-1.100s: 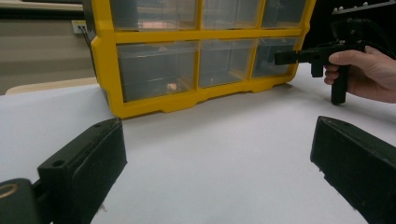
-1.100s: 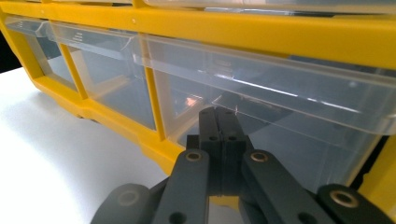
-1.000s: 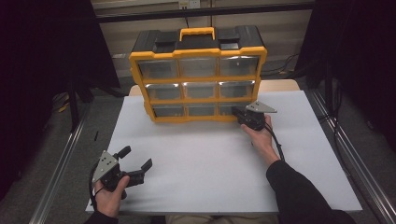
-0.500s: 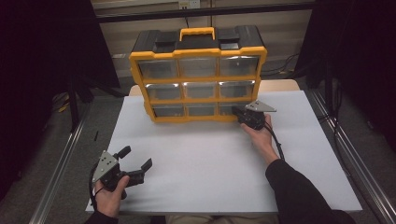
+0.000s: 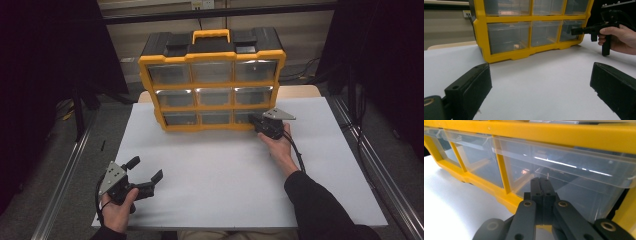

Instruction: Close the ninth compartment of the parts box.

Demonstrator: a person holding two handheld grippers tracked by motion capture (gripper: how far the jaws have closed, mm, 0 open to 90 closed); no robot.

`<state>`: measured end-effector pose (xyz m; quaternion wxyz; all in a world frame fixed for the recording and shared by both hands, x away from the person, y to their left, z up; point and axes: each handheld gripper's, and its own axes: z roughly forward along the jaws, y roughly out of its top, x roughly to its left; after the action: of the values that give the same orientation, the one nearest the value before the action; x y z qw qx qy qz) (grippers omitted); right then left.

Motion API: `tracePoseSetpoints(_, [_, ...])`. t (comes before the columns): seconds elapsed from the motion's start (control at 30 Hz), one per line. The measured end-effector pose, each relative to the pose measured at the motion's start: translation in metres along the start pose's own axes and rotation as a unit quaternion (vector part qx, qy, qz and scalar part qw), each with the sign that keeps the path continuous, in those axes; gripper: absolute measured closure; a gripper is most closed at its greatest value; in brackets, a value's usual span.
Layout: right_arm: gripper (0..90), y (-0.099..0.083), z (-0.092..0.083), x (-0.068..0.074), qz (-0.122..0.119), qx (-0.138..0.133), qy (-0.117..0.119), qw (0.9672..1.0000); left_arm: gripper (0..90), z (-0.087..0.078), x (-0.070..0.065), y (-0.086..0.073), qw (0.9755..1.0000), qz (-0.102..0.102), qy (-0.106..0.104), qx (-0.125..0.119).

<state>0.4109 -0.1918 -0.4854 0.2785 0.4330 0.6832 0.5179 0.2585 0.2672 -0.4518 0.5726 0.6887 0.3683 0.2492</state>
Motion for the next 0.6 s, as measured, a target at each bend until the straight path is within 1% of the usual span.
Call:
tracePoseSetpoints(0.07, [90.0,0.0,-0.001,0.0,0.0,0.0,0.004,1.0,3.5,0.0,0.0,0.0,1.0,0.0,0.0,0.001])
tracePoseSetpoints(0.17, [86.3,-0.001,-0.004,0.001,0.001,0.004,0.005,1.0,3.5,0.0,0.001,0.0,1.0,0.003,0.0,0.002])
tracePoseSetpoints(0.2, [85.0,-0.001,-0.005,0.002,0.003,0.006,0.006,1.0,3.4,0.0,0.001,0.0,1.0,0.003,0.0,0.002])
tracePoseSetpoints(0.27, [82.8,-0.001,-0.006,0.001,0.002,0.004,0.005,1.0,3.4,0.0,0.0,0.0,1.0,0.001,-0.001,0.0])
tracePoseSetpoints(0.3, [80.6,0.0,-0.007,0.001,0.003,0.003,0.005,1.0,3.4,0.0,0.0,0.0,1.0,0.001,-0.001,0.0])
tracePoseSetpoints(0.43, [72.6,0.001,-0.012,0.002,-0.002,0.006,0.003,1.0,3.4,0.0,0.001,0.0,1.0,0.003,-0.001,0.002])
tracePoseSetpoints(0.47, [70.3,0.001,-0.013,0.002,0.002,0.006,0.005,1.0,3.4,0.0,0.001,0.0,1.0,0.003,-0.001,0.002])
tracePoseSetpoints(0.6, [60.2,0.001,-0.018,0.002,0.001,0.007,0.008,0.9999,3.2,0.0,0.001,0.0,1.0,0.003,-0.001,0.003])
